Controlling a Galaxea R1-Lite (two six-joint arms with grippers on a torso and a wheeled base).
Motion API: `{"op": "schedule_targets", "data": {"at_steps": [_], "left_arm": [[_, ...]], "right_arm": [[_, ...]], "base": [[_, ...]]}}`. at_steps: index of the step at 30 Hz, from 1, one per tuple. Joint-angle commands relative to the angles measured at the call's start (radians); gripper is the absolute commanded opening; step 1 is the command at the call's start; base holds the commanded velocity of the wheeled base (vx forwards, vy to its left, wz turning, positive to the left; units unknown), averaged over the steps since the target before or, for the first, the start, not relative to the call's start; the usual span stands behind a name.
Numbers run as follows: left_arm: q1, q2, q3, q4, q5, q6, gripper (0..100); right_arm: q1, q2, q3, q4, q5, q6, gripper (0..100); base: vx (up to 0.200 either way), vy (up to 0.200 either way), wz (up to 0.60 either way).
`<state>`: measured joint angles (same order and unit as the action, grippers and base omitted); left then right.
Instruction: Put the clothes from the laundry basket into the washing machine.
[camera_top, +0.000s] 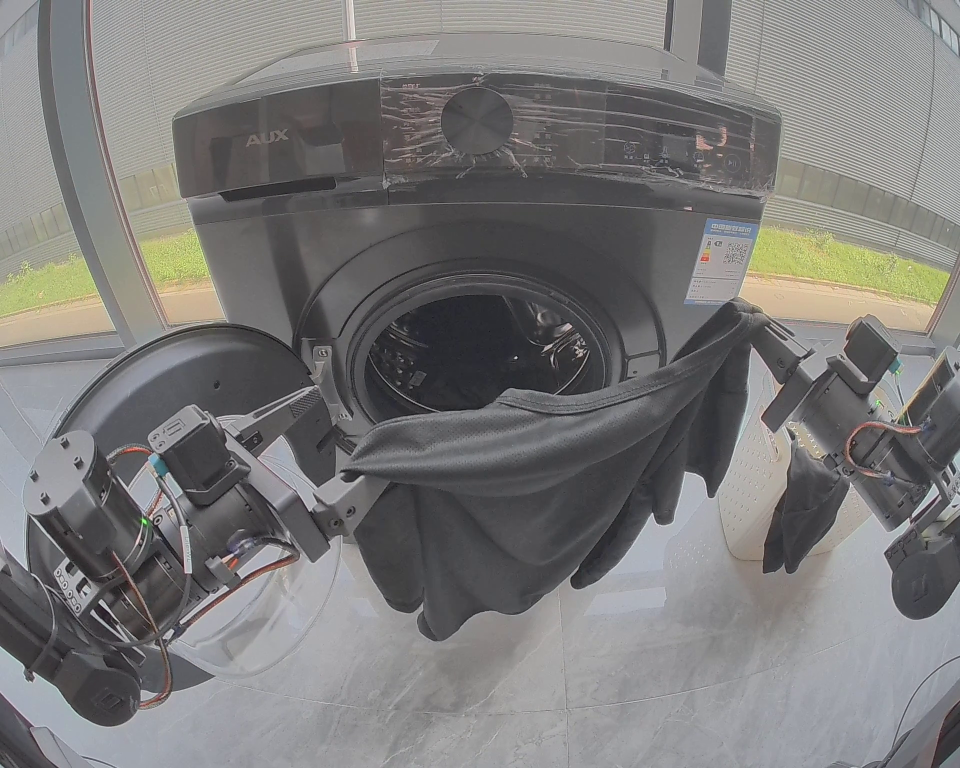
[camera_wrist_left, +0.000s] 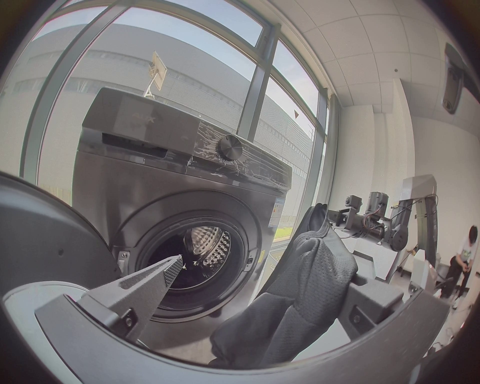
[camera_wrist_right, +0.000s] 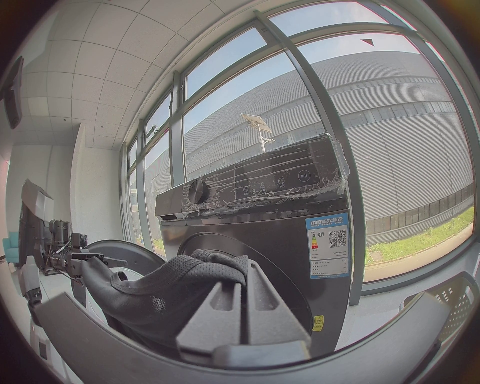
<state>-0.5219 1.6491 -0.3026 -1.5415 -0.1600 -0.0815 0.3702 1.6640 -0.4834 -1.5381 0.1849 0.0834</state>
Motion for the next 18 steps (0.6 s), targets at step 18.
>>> {"op": "schedule_targets", "data": {"at_steps": [18], "left_arm": [[0.023, -0.089, 0.140, 0.000, -0.234, -0.118, 100]], "right_arm": [[-0.034, 0.063, -0.090, 0.030, -0.110, 0.039, 0]], "base": [[0.000, 0.000, 0.00]]}}
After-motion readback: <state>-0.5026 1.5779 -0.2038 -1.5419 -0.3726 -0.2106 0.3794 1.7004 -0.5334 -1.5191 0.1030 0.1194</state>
